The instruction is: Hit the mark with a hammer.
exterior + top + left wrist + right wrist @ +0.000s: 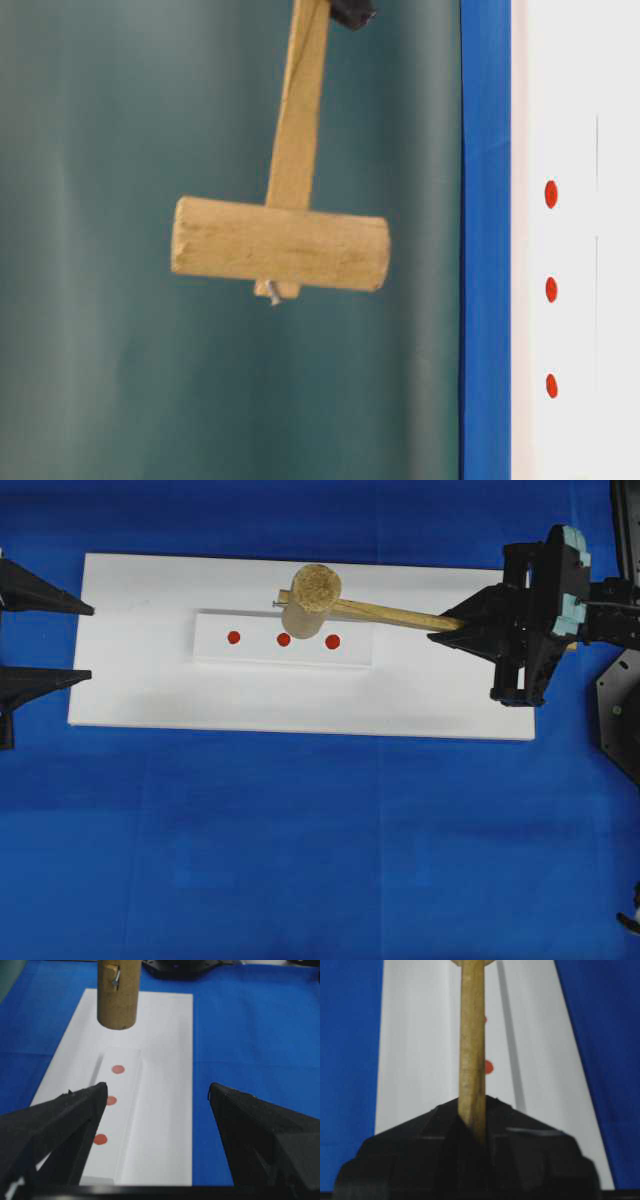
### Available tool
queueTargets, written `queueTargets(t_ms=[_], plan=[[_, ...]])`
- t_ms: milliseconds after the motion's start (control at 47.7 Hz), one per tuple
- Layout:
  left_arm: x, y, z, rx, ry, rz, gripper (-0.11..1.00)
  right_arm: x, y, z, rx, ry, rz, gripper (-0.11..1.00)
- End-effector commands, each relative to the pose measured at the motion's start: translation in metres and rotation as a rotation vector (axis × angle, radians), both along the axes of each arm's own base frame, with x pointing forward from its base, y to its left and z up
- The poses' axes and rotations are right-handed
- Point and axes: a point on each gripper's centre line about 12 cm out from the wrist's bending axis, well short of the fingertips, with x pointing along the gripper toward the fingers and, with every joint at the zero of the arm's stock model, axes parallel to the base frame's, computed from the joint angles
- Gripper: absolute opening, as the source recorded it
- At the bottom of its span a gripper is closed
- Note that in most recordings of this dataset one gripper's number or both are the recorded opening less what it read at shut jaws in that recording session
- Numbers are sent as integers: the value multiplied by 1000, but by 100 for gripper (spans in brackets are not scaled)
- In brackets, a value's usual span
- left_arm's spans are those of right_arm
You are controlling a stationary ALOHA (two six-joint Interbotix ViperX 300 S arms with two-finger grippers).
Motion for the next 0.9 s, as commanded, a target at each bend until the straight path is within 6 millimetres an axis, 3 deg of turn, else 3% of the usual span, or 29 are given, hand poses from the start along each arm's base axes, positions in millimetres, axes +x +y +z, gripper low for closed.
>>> queueTargets(t_ms=[0,147,881], plan=[[1,0,4,-1,-11,2,80,9,-2,12,-10,-31,0,1],[1,0,4,1,-11,0,80,17,-2,10,-8,-17,3,1],[1,0,3,1,0,0,80,123,1,18,-3,29,83,1]])
